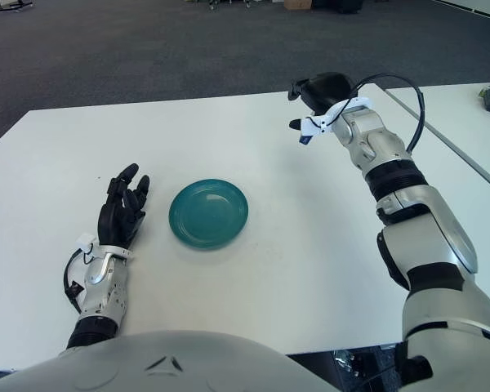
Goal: Put the gum into the plate.
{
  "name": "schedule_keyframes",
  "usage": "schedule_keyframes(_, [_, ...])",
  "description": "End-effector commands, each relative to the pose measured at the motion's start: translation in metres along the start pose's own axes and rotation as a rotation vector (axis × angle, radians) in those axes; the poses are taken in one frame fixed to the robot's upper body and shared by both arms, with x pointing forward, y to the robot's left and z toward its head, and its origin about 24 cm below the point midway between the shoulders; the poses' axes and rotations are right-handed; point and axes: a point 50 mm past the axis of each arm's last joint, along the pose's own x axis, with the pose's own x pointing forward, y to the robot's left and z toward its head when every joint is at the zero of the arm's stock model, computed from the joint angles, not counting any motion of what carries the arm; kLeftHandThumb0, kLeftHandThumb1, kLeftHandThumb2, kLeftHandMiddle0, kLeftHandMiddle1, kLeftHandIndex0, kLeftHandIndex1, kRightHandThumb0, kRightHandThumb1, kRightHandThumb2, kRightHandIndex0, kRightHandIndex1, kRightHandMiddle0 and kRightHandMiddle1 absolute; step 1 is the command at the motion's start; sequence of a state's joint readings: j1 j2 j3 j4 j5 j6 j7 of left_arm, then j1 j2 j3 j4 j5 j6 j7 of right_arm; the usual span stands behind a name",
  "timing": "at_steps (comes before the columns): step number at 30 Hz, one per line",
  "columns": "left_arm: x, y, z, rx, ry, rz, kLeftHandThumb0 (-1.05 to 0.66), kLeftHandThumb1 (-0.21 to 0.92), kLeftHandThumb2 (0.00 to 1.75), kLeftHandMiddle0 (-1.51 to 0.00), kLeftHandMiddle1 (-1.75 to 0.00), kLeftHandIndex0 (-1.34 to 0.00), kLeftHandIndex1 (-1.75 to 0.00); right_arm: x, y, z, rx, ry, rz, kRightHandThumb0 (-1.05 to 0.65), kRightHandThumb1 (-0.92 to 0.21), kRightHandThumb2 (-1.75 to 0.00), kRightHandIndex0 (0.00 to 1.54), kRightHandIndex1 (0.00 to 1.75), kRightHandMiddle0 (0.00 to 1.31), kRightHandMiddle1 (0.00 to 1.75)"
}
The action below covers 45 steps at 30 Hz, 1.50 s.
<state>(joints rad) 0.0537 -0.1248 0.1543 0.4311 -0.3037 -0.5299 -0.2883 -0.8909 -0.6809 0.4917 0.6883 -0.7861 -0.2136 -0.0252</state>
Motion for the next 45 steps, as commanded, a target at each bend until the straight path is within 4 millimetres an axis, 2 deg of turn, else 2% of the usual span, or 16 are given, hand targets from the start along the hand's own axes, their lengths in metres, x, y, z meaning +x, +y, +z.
schedule_keyframes(1, [-0.016, 0.000, -0.019, -0.054, 0.072, 0.050, -0.79, 0.92, 0.80, -0.32, 0.00, 0.00, -0.79, 0.000, -0.003, 0.000, -0.012, 0.006, 0.009, -0.43, -0.47, -1.12, 0.99, 1.75, 0.49, 1.75])
schedule_keyframes(16, [-0.012, 0.002, -0.019, -0.041, 0.068, 0.040, -0.80, 0.92, 0.79, -0.32, 0.00, 0.00, -0.79, 0.001, 0.000, 0.006, -0.047, -0.011, 0.033, -0.45, -0.40, -1.21, 1.07, 1.75, 0.55, 1.75])
schedule_keyframes(45, [-0.011, 0.003, -0.020, -0.028, 0.063, 0.054, -0.79, 0.92, 0.82, -0.31, 0.00, 0.00, -0.79, 0.003, 0.003, 0.015, -0.012, -0.067, 0.022, -0.45, -0.40, -1.21, 1.09, 1.75, 0.54, 1.75])
